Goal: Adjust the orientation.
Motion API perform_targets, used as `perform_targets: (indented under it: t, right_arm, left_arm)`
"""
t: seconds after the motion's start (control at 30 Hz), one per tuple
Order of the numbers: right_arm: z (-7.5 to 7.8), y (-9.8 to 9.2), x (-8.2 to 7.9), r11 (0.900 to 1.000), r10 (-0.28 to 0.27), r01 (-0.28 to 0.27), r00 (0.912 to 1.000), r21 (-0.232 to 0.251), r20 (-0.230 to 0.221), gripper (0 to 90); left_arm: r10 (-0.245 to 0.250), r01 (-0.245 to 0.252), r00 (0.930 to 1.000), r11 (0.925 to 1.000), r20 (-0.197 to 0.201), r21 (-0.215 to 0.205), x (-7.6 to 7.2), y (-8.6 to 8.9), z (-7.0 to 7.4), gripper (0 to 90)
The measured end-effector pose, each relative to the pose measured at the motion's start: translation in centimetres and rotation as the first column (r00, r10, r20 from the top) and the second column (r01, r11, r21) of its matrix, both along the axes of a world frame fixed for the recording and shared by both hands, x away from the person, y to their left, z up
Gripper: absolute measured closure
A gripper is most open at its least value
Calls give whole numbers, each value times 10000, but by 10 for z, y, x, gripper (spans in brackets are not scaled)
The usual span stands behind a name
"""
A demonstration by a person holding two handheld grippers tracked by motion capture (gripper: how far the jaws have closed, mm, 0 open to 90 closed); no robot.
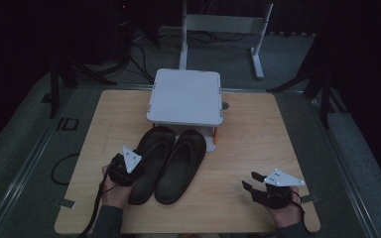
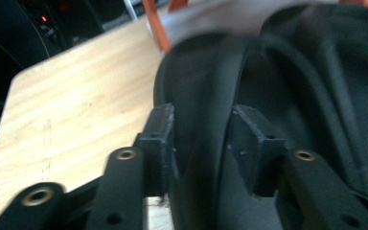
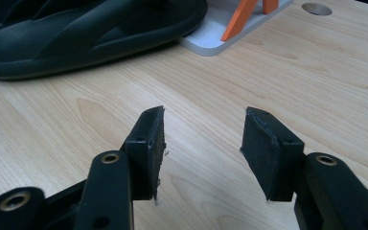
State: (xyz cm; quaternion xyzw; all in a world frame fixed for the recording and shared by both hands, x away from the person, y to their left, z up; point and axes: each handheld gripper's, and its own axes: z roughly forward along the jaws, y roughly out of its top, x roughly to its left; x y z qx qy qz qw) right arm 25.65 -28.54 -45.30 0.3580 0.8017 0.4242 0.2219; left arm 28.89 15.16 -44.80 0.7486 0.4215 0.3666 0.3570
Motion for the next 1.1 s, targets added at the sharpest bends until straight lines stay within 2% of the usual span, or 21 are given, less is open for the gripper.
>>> perform_targets:
  t: [0.1, 0.23, 0.37, 0.43, 0.57, 0.63, 0.67, 0.73, 0.77, 0.8, 0.83, 0.87, 0.93, 1.03, 1.1]
  right_arm:
    - [0, 3, 1, 10000, 59, -59, 10000, 15, -30, 494]
    - [0, 9, 3, 9997, 238, -238, 9997, 25, -52, 494]
    - [2, 23, 6, 9983, 585, -585, 9983, -46, 15, 494]
    - [2, 30, 9, 9970, 760, -760, 9971, -121, 43, 494]
    - [1, 47, 15, 9934, 1125, -1126, 9936, -203, -47, 494]
    - [0, 51, 16, 9923, 1213, -1214, 9926, -234, -52, 494]
    - [0, 55, 16, 9913, 1285, -1286, 9917, -284, -41, 494]
    - [-3, 63, 16, 9878, 1488, -1489, 9889, -449, -57, 489]
    - [-4, 64, 16, 9874, 1512, -1514, 9885, -469, -74, 489]
    - [-5, 64, 16, 9868, 1544, -1546, 9880, -484, -81, 489]
    - [-5, 64, 16, 9868, 1544, -1546, 9880, -484, -81, 489]
    - [-6, 65, 15, 9864, 1564, -1569, 9876, -496, -121, 489]
    - [-8, 65, 15, 9863, 1571, -1577, 9874, -482, -160, 489]
    - [-8, 65, 15, 9860, 1593, -1600, 9871, -470, -171, 489]
    - [-8, 66, 14, 9857, 1608, -1615, 9868, -472, -178, 489]
  left_arm:
    - [-460, 463, 9989, 9986, 111, -257, -7, -16, 8, 568]
    - [-1357, 1349, 9906, 9901, -194, -383, -5, -41, 7, 595]
    - [-1780, 1767, 9830, 9838, -452, -307, 6, -65, 1, 607]
    - [-1802, 1784, 9823, 9833, -506, -373, 14, -71, -1, 604]
    - [-1888, 1857, 9779, 9817, -898, -419, 35, -83, -5, 607]
    - [-1895, 1865, 9775, 9816, -928, -404, 39, -87, -6, 613]
    - [-1597, 1596, 9804, 9871, -1155, -99, 47, -92, -9, 613]
    - [-1341, 1333, 9818, 9910, -1342, -149, 54, -94, -12, 625]
    - [-1273, 1266, 9827, 9919, -1347, -139, 55, -94, -13, 651]
    - [-1034, 1021, 9849, 9946, -1390, -169, 56, -95, -13, 700]
    - [-1034, 1021, 9849, 9946, -1390, -169, 56, -95, -13, 772]
    - [-1019, 960, 9822, 9944, -1580, -448, 55, -95, -12, 772]
    - [-923, 875, 9823, 9955, -1632, -365, 50, -98, -12, 789]
    - [-477, 397, 9826, 9981, -1797, -478, 38, -99, -11, 789]
    - [-320, 291, 9852, 9994, -1681, -196, 29, -99, -12, 787]
